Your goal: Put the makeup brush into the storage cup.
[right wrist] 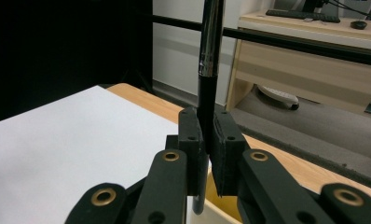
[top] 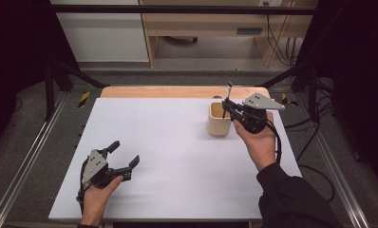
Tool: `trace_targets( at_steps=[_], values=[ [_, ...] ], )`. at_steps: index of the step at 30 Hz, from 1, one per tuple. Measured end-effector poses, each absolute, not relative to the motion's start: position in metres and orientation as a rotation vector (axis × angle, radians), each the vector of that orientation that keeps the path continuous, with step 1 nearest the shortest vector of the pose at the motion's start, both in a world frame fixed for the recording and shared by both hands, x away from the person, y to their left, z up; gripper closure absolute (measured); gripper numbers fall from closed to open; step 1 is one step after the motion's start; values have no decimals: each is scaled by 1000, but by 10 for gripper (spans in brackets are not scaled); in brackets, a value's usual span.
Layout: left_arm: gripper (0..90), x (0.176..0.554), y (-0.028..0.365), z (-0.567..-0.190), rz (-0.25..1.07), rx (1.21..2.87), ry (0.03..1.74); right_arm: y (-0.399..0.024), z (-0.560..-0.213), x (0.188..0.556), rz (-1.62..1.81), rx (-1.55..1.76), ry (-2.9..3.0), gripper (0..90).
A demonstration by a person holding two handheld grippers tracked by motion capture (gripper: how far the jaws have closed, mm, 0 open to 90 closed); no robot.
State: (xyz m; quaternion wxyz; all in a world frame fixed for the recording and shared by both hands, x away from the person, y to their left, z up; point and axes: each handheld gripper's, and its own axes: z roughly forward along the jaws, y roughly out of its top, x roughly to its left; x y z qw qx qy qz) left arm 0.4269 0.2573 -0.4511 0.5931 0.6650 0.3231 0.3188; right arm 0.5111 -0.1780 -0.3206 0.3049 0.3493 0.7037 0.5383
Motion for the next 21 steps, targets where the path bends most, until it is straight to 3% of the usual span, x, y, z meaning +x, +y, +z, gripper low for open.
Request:
trace_targets(
  at_steps=[21],
  values=[
    [53, 426, 260, -451, 738, 1539, 711, -179, -321, 533, 1425, 975, 1789, 837]
  ],
)
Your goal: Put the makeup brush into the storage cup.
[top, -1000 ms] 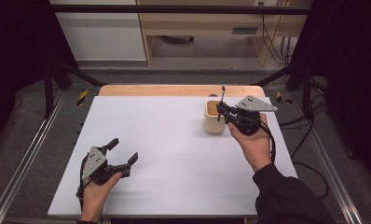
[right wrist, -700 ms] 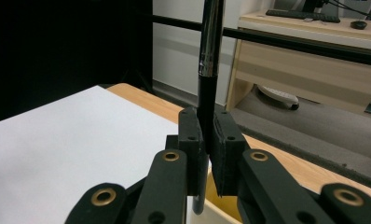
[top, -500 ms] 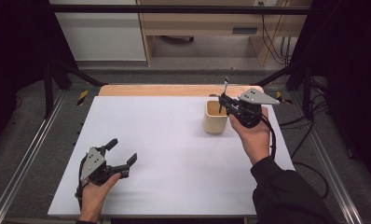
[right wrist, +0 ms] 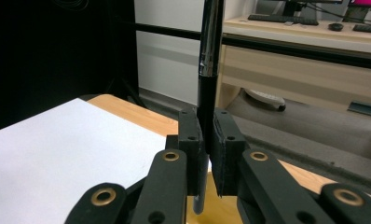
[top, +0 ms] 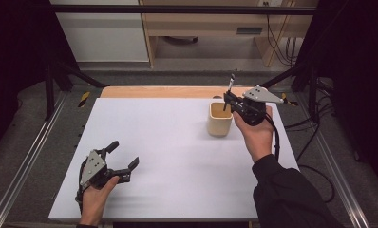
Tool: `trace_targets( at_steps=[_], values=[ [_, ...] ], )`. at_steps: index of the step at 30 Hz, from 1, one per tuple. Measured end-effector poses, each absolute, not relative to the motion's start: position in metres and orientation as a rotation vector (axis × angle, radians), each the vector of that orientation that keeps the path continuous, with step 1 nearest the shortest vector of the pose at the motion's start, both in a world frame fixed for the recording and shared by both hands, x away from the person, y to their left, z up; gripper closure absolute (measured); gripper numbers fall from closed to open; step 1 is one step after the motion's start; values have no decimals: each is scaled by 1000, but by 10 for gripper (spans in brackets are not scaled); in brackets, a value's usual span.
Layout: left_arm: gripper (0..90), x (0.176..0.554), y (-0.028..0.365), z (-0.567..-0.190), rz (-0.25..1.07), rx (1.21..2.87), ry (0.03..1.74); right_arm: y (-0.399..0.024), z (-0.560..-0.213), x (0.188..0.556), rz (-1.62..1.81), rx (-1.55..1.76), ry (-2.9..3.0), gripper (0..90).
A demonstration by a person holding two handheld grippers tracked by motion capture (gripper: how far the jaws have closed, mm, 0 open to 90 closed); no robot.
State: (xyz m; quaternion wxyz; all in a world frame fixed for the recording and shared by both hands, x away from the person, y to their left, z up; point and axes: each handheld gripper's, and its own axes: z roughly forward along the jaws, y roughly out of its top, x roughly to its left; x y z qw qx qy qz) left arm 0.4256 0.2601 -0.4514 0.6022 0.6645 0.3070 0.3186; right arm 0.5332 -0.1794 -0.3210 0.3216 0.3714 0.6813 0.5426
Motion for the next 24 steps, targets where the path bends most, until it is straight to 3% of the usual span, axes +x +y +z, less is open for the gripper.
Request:
trace_targets(
  at_steps=[24],
  values=[
    [43, 427, 263, -453, 737, 1525, 697, -186, -342, 565, 1446, 1076, 1701, 838]
  ],
)
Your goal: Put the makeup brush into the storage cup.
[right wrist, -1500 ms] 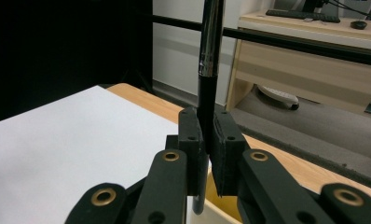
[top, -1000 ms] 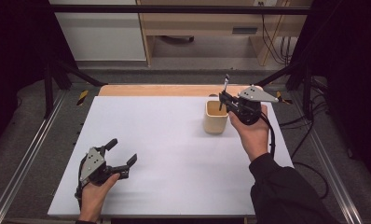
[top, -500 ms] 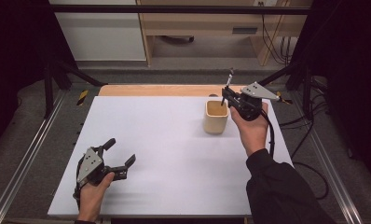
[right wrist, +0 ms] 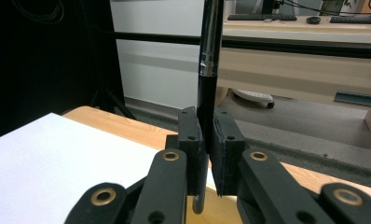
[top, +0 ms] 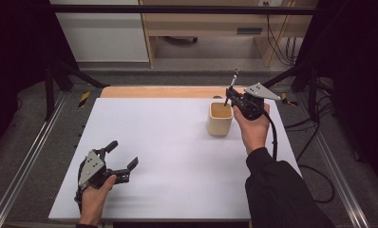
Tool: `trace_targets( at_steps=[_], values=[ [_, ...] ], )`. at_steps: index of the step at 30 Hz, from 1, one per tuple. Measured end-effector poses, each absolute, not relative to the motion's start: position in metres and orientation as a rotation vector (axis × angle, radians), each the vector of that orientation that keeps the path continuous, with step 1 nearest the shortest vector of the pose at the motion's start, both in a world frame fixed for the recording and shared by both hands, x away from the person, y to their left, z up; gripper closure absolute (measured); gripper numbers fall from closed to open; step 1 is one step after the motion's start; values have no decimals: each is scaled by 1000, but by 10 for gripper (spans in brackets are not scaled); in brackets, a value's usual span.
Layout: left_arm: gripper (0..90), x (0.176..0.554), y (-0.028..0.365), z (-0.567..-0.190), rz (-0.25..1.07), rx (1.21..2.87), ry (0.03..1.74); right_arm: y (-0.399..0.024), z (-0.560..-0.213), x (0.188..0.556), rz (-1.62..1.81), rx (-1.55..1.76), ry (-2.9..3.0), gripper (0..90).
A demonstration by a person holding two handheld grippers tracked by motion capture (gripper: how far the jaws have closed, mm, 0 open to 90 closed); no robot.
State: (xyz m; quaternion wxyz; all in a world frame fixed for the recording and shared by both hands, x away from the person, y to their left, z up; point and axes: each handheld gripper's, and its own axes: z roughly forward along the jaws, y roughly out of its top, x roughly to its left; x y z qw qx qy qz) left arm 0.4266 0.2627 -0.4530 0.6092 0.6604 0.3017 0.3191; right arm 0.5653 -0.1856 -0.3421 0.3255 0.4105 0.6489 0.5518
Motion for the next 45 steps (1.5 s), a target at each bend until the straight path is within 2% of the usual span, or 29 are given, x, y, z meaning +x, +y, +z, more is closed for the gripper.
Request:
trace_targets(
  at_steps=[45],
  values=[
    [40, 425, 264, -452, 741, 1512, 682, -182, -373, 570, 1376, 1097, 1765, 838]
  ],
)
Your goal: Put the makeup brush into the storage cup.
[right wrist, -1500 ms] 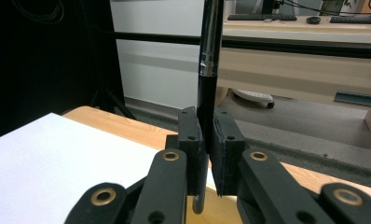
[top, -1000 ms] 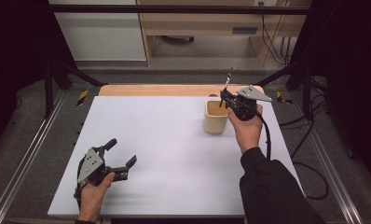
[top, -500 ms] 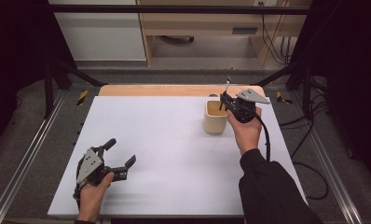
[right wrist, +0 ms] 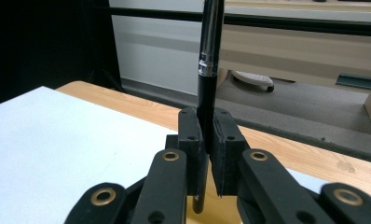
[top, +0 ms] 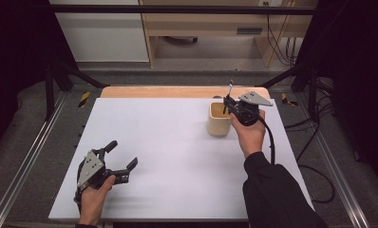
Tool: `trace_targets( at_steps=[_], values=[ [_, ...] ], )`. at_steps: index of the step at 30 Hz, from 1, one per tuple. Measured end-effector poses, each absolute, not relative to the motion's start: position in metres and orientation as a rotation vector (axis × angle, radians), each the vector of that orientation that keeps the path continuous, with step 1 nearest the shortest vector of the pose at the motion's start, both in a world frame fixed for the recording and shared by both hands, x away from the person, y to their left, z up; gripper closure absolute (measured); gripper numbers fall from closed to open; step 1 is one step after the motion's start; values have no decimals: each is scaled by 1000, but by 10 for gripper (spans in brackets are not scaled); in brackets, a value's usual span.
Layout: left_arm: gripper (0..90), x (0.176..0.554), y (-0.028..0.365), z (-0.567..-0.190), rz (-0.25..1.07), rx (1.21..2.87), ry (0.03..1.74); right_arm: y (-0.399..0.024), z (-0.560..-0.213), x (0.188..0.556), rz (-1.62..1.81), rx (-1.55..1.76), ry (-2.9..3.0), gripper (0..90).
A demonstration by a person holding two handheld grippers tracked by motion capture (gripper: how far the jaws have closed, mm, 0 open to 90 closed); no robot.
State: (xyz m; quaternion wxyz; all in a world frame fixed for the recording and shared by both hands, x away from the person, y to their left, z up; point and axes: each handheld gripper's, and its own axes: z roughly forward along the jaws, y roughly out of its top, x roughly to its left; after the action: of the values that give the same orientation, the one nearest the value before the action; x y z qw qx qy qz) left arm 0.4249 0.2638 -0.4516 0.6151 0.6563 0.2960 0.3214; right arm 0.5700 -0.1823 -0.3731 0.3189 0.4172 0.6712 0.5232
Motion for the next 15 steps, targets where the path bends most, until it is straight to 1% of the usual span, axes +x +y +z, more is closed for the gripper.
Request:
trace_targets(
  at_steps=[15],
  values=[
    [40, 425, 263, -452, 739, 1514, 677, -183, -380, 571, 1364, 1112, 1774, 838]
  ],
)
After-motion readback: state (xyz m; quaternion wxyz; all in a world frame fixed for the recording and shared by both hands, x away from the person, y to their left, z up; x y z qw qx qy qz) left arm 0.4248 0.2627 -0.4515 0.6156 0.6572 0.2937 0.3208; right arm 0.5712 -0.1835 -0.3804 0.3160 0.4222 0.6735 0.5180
